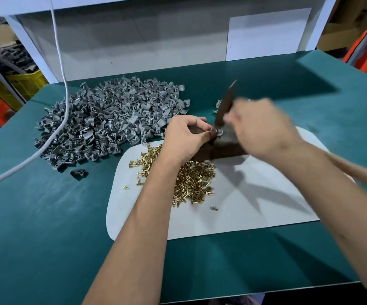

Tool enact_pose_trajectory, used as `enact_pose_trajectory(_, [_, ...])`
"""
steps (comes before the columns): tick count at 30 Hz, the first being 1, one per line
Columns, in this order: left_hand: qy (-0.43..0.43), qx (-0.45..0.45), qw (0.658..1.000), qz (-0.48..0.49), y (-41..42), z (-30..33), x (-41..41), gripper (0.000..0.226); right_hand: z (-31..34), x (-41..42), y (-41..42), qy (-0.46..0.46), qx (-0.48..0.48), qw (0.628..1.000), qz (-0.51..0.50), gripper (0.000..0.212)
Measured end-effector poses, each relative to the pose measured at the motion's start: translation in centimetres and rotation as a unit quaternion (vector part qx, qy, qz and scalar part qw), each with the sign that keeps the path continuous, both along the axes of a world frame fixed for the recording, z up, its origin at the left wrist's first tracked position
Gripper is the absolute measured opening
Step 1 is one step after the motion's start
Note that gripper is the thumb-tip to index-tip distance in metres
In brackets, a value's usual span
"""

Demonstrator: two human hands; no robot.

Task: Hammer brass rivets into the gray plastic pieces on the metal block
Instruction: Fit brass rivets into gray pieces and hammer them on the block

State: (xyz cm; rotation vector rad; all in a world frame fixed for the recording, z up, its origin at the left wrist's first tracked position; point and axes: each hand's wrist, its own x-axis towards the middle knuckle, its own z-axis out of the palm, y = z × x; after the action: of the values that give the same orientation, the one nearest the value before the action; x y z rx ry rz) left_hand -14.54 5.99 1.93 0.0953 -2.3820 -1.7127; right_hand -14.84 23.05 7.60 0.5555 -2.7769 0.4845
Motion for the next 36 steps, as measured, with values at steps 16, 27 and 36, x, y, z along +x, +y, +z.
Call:
enact_pose_trajectory(16, [-0.01, -0.015, 1.0, 0.011, -0.2, -0.2, -0.1, 0.007, 1.7, -0.7, 0.4, 0.035, -0.009, 0.999, -0.028, 0.021])
enact_pose_trajectory(27, [-0.004, -0.022, 1.0, 0.006, -0.3, -0.1, -0.2, 0.012, 1.4, -0.9, 0.0, 0.042, -0.017, 0.998, -0.044, 0.024])
enact_pose_trajectory(36, [-0.004, -0.026, 1.0, 0.007, -0.4, -0.2, -0.2, 0.008, 1.7, -0.9, -0.1, 0.05, 0.001, 0.998, -0.034, 0.022])
